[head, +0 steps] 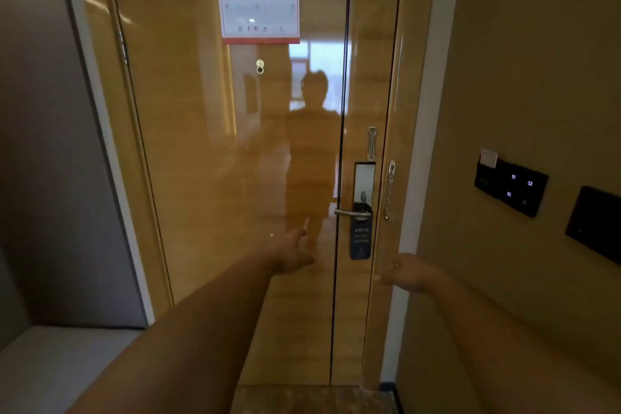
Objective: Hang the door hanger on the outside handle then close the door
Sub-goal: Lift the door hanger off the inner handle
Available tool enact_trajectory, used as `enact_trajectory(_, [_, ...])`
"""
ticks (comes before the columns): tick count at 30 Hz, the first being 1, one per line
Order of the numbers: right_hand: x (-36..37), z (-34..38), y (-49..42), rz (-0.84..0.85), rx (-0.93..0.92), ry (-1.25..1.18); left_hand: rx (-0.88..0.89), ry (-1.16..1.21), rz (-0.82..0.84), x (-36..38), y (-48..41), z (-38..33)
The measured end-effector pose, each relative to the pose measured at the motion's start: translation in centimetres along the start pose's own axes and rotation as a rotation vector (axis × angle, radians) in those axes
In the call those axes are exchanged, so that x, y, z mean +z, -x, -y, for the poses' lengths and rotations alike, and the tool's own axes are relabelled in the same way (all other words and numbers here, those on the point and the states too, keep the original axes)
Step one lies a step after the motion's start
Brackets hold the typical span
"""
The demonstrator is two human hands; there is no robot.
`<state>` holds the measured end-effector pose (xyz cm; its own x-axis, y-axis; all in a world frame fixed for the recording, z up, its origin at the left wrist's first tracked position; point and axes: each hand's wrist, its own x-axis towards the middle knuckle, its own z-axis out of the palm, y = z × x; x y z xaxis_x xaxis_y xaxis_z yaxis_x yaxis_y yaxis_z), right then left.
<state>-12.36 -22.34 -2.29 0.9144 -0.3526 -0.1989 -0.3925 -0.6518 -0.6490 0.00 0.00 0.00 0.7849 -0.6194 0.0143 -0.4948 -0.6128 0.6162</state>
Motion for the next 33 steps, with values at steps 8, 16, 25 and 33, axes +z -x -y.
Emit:
enact_trajectory(8, [0.6,-2.2,-7.0,0.061,0.069,0.074,-0.028,-0.059,0.018,3.0,-8.3,2.1])
enact_trajectory(16, [-0.4,-4.6,-21.5,0.104,0.259,0.05,0.038,0.01,0.059,5.2,-25.2,4.9])
enact_trajectory(25, [-2.3,-5.9,-37.2,-0.026,0.335,-0.156,0.062,-0.159,0.145,6.9,-42.4,6.7])
enact_trajectory(33, [-2.6,-8.2,-45.6,-0.167,0.315,-0.22,0.155,-0.066,0.266,9.8,-48.7,7.5])
